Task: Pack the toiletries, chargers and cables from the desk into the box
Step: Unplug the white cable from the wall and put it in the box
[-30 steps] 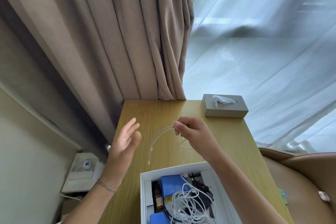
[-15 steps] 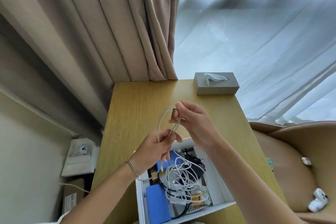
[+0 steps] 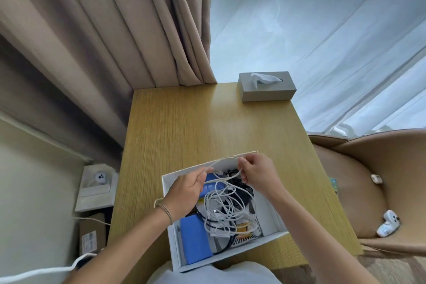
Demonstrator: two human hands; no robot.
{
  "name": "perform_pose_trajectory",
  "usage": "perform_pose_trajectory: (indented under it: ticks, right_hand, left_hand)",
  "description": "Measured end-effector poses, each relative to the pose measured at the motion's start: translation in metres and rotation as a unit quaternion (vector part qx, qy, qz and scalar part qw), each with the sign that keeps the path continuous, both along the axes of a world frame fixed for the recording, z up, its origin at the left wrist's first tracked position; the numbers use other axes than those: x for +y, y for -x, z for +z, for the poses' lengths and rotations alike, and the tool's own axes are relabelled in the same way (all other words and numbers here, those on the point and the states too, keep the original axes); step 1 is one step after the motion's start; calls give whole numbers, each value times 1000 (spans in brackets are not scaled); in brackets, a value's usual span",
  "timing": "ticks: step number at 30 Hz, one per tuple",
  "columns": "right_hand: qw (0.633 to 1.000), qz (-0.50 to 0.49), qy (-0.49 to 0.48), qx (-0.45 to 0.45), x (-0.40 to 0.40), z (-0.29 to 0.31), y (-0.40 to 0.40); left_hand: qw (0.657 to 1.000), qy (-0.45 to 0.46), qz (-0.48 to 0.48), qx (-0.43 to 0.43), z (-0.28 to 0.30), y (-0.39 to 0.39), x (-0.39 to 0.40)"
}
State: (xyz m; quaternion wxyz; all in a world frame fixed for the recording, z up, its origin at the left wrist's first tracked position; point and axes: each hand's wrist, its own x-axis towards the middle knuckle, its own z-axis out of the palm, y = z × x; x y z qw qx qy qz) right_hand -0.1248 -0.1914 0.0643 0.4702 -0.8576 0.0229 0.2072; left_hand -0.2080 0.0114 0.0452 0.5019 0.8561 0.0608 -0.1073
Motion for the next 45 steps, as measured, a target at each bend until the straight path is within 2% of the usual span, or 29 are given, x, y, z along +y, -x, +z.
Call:
perform_pose_trajectory:
  ticks: [3,8,13,16,18,25,27,29,31,35,39,42,45]
  right_hand:
    - [997,-13,60,38,1,-17,0]
    - [976,-109,-66,177,0,-31,-5]
    - [956,-155,-140,208,2,-39,-13]
    - [954,-165,-141,205,6,-43,-13]
    - [958,-162,-128,200,7,-46,-13]
    - [975,-117,-81,168,4,-50,-4]
    - [985,-94,-45,137,2,-51,0]
    - [996,-46,36,68,-1,-51,4]
    - [997,-13,73,17,-3,-48,8]
    - [994,25,77,-74,-8,-37,16]
    - [983,34,62,-172,-22,-30,26]
    - [964,43,95,-243,-37,-31,29]
    - [948,59,158,-271,-52,-35,31]
  left_hand:
    - [999,-45,21,-15,-15,2,-4]
    - [978,-198,56,-18,-29,-2,-4]
    - [964,-261,12,-44,-35,-1,-6]
    - [947,-317,-27,-50,-43,6,-10]
    - [945,-319,-39,-52,-48,10,-16]
    - [972,-229,-3,-57,-65,2,-31]
    - [961,-267,-6,-69,-66,-1,-32]
    - [948,-311,-20,-68,-62,-2,-30]
    - [946,-315,-30,-70,-56,0,-26]
    - [961,-250,-2,-119,-30,13,-10]
    - [951,-243,72,-175,-8,34,10]
    - [944,-264,132,-150,-3,50,24]
    - [937,-286,173,-103,-11,64,33]
